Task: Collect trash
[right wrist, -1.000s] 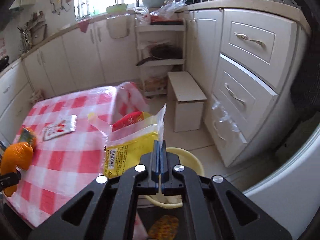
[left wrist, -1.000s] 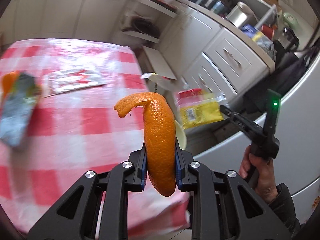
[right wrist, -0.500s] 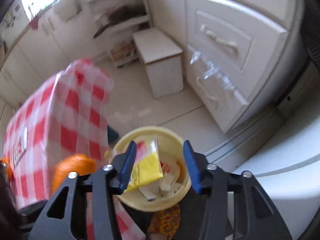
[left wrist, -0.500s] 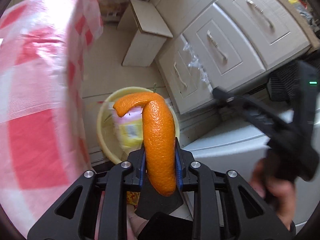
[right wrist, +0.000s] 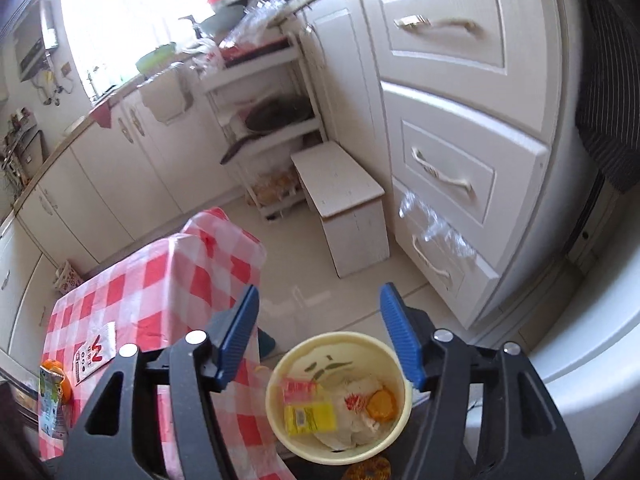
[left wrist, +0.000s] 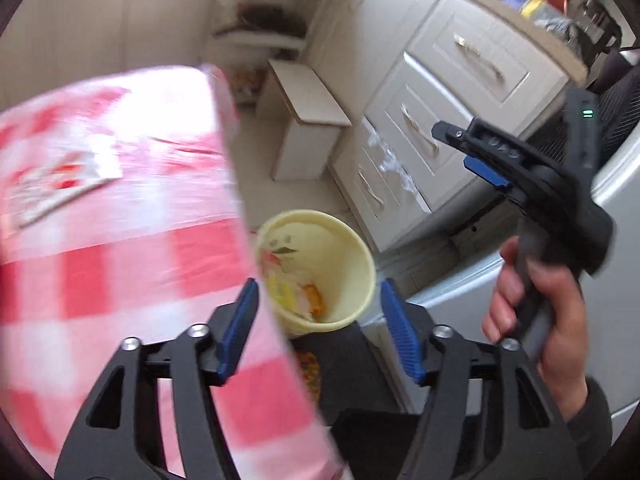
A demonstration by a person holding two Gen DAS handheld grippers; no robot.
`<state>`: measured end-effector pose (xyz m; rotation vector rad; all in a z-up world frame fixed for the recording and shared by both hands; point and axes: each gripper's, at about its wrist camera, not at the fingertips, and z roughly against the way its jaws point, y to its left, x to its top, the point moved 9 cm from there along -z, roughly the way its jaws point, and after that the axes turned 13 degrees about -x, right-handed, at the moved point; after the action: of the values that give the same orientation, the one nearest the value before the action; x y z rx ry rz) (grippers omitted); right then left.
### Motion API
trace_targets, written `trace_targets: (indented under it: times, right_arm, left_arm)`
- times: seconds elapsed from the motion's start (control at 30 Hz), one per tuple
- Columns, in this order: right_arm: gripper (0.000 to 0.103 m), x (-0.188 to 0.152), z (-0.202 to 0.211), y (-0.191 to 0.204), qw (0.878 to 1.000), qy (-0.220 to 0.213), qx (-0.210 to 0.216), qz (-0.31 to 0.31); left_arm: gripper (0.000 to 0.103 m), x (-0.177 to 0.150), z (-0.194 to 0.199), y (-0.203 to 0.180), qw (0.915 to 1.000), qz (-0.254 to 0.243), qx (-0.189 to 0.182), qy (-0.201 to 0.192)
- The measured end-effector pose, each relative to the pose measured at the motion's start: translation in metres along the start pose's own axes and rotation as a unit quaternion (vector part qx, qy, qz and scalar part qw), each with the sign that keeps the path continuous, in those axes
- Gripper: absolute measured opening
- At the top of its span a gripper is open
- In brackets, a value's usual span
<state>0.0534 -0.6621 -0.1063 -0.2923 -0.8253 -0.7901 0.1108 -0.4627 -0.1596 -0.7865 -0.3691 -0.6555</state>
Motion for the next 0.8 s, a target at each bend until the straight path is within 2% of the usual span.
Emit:
trace_targets:
  times: [0.07,0.13,0.23,0.33,0.43,0.53,0.67,0.8]
  right_arm:
    - [0.070,0.001,0.023,0.018,0.999,-0.025,0.010,0.020]
    - [0.076,0.001,0.050,0.038,0.997,-0.059,0.021,0.034]
    - [0.082,-0.008,0.087,0.070,0.993,-0.098,0.044,0.049]
    - [0.087,-0.029,0.116,0.103,0.990,-0.109,0.075,0.058]
    - [0.089,-0.052,0.140,0.135,0.986,-0.118,0.098,0.071]
    - [0.091,-0.074,0.153,0.162,0.981,-0.132,0.103,0.101]
    - [0.091,-0.106,0.161,0.189,0.975,-0.138,0.099,0.146]
    - [0.091,-0.121,0.163,0.198,0.972,-0.140,0.096,0.164]
  left_arm:
    - [0.079,-0.013,0.056,0.015,0.9988,0.001,0.031,-0.037]
    - [0.086,-0.027,0.109,0.032,0.9953,0.005,0.063,-0.073]
    - [0.089,-0.051,0.172,0.064,0.9872,0.026,0.112,-0.110]
    - [0.092,-0.074,0.216,0.092,0.9796,0.067,0.134,-0.134]
    - [0.092,-0.094,0.244,0.107,0.9743,0.093,0.141,-0.149]
    - [0.093,-0.112,0.262,0.117,0.9712,0.103,0.145,-0.158]
    - [0.094,-0.132,0.270,0.120,0.9695,0.116,0.143,-0.162]
    - [0.094,-0.144,0.273,0.118,0.9698,0.114,0.143,-0.162]
